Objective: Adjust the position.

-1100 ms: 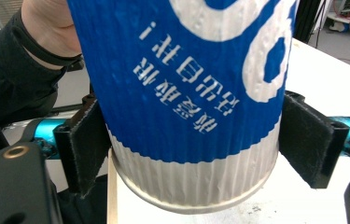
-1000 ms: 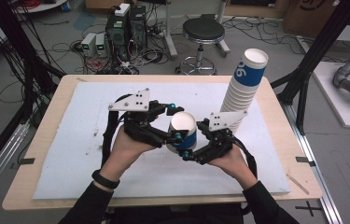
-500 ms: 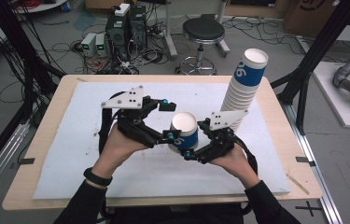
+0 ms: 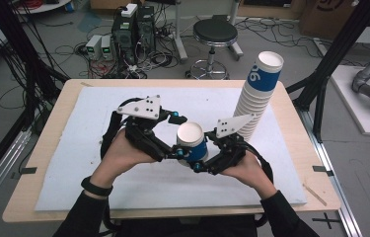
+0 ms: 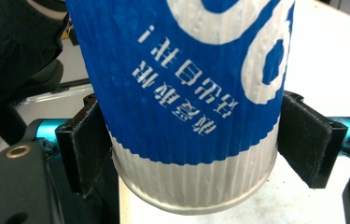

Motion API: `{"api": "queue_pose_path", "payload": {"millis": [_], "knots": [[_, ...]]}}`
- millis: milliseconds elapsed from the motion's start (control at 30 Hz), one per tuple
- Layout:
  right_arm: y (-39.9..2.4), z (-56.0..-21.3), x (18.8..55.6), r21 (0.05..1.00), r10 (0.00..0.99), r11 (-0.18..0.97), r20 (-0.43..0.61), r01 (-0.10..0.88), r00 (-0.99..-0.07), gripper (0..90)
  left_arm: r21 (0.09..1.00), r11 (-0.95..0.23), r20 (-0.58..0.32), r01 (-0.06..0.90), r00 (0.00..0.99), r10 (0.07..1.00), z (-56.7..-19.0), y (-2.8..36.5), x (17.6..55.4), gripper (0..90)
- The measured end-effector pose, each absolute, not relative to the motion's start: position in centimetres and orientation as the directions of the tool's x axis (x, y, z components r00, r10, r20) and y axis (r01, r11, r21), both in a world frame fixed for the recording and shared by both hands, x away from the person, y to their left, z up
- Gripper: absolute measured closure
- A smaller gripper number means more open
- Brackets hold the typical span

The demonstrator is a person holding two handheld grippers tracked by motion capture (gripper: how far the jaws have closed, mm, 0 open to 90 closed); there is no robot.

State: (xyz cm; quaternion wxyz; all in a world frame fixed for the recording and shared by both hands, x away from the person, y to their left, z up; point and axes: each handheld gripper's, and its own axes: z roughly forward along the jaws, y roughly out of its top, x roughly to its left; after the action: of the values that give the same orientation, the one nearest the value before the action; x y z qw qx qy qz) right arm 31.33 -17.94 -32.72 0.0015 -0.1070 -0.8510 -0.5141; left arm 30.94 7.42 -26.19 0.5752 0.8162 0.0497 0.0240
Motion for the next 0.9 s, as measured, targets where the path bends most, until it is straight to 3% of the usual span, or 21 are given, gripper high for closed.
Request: {"api": "queue_pose_path", "payload": {"millis": [300, 467, 900], "knots": [[-17.17, -32.81, 30.94, 0.86, 0.162, 0.482, 0.103, 0.17, -0.981, 18.1, 0.911, -0.409, -0.018, 0.059, 0.994, 0.104, -26.7, 6.69, 31.06, 17.2], [-17.1, -32.74, 30.79, 0.841, 0.169, 0.511, 0.107, 0.18, -0.98, 18.2, 0.906, -0.42, -0.014, 0.045, 0.997, 0.077, -26.82, 6.63, 31.07, 27.1], [-17.54, -32.31, 30.92, 0.865, 0.174, 0.468, 0.114, 0.184, -0.978, 16.2, 0.937, -0.345, -0.03, 0.056, 0.996, 0.08, -26.64, 7.35, 31.38, 29.3]]}}
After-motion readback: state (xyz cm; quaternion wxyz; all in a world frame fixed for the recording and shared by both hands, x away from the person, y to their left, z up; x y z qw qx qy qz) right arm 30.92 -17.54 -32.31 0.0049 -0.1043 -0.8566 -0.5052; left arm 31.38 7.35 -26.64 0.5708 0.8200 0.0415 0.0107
